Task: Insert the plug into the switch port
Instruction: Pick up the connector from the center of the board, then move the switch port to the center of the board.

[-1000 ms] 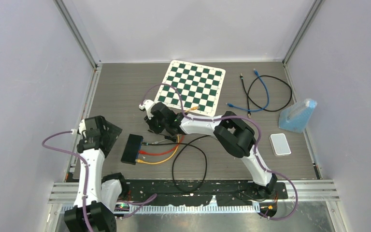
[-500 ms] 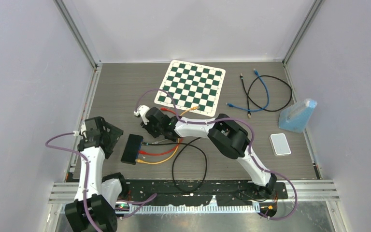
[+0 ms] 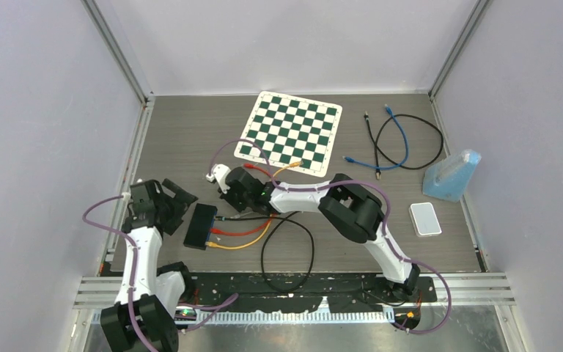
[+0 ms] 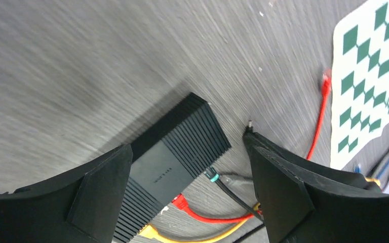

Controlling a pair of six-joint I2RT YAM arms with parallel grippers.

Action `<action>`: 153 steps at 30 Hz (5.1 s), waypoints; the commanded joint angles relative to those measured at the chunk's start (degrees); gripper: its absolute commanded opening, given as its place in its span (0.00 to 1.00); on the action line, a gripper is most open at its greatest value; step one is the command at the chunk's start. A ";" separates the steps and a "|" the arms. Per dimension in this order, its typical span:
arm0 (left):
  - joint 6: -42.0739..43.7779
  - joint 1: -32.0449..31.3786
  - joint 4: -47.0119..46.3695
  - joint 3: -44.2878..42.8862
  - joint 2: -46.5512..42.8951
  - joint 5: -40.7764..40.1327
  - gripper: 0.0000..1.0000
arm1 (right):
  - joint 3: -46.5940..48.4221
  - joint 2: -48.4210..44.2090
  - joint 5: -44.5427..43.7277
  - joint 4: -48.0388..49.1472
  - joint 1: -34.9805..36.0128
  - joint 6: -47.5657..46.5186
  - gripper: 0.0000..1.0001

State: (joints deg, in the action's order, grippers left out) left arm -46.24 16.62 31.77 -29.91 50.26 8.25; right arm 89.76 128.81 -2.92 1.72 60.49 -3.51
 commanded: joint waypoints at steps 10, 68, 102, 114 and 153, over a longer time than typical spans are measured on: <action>5.25 -2.34 -17.07 0.92 0.05 22.70 0.81 | -24.33 -22.02 10.44 23.20 -2.97 0.68 0.05; -12.29 -21.02 -34.38 5.97 9.11 25.58 0.02 | -41.36 -29.05 10.49 42.73 -2.73 7.17 0.23; -15.37 -21.02 -32.41 7.85 4.08 22.87 0.04 | -38.21 -25.54 18.30 41.90 -2.74 6.07 0.26; -15.66 -21.02 -32.12 7.99 3.51 22.78 0.05 | -36.93 -24.27 17.58 40.49 -2.75 5.39 0.20; -26.85 -18.77 23.58 -3.22 -0.63 -23.84 0.87 | -53.22 -39.45 12.03 50.61 -5.88 6.45 0.05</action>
State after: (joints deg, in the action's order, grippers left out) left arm -66.41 -2.44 49.69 -33.08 51.92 -12.40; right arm 37.91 92.71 9.08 48.23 55.31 3.86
